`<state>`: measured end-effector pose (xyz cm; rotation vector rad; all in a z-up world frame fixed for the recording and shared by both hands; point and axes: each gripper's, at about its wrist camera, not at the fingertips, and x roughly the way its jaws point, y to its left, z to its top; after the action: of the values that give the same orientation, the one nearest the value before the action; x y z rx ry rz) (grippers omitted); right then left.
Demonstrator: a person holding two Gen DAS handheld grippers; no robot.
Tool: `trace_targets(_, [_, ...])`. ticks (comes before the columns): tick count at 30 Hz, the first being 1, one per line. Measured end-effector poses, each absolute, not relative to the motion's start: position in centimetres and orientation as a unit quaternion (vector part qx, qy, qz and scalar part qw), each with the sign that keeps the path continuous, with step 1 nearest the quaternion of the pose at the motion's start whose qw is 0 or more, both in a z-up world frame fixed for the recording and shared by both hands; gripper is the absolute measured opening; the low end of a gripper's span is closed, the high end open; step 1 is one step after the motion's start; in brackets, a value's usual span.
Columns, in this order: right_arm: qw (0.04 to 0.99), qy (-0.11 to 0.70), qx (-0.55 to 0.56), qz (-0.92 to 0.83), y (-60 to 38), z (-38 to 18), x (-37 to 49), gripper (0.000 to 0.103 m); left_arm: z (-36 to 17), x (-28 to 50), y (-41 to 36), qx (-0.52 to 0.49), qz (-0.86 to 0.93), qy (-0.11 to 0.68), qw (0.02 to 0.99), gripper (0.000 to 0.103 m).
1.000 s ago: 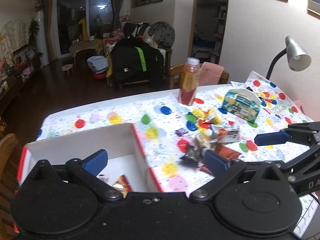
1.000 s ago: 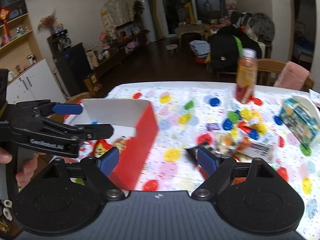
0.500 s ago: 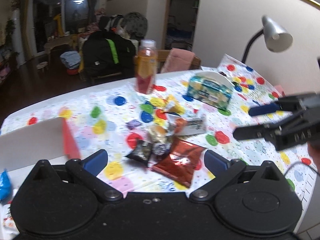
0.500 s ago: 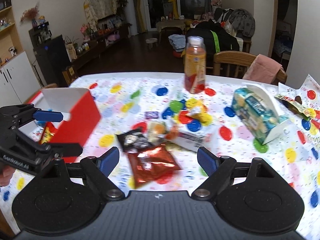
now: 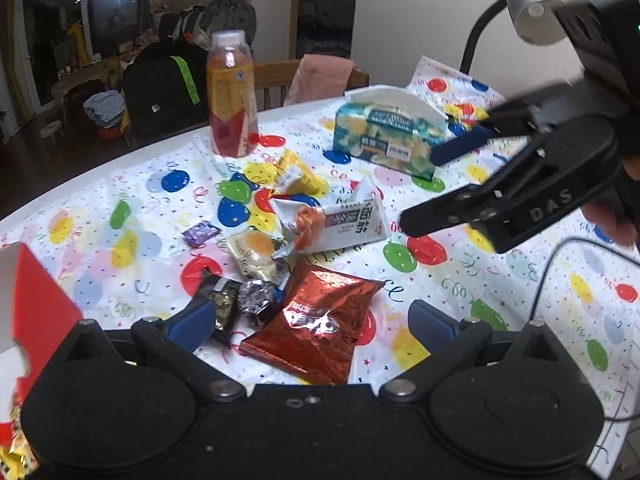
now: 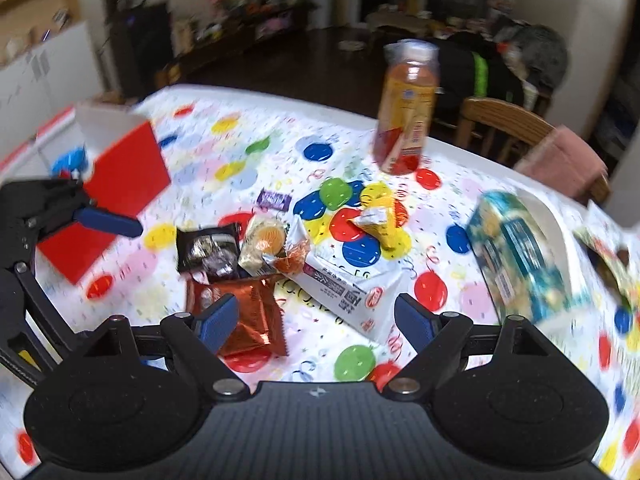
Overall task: Organize snacks
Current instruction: 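Move both tools back toward the red Oreo bag and dark packets, then grasp the red Oreo bag with the left tool while the right grasps the white noodle packet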
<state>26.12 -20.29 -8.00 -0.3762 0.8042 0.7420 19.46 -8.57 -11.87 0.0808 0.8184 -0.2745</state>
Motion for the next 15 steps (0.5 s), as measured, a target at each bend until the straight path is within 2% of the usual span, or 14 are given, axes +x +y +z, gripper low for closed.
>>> trace_targets(3, [0.823, 0.376, -0.218, 0.366, -19.0, -8.8, 27.4, 0.085, -12.7, 20.2, -9.3, 0.053, -0.135, 0.401, 0.905, 0.101])
trace_targets(9, [0.796, 0.371, -0.270, 0.395, -16.9, -10.5, 28.9, 0.084, -14.6, 21.2, -11.1, 0.102, -0.151, 0.406, 0.896, 0.090])
trace_targets(12, [0.785, 0.369, -0.284, 0.408, -16.2, -11.0, 29.4, 0.078, -15.5, 21.5, -11.9, 0.123, -0.159, 0.411, 0.889, 0.082])
trace_targets(15, [0.779, 0.367, -0.297, 0.414, -15.9, -11.6, 30.0, 0.074, -16.2, 21.9, -12.5, 0.140, -0.158, 0.413, 0.886, 0.081])
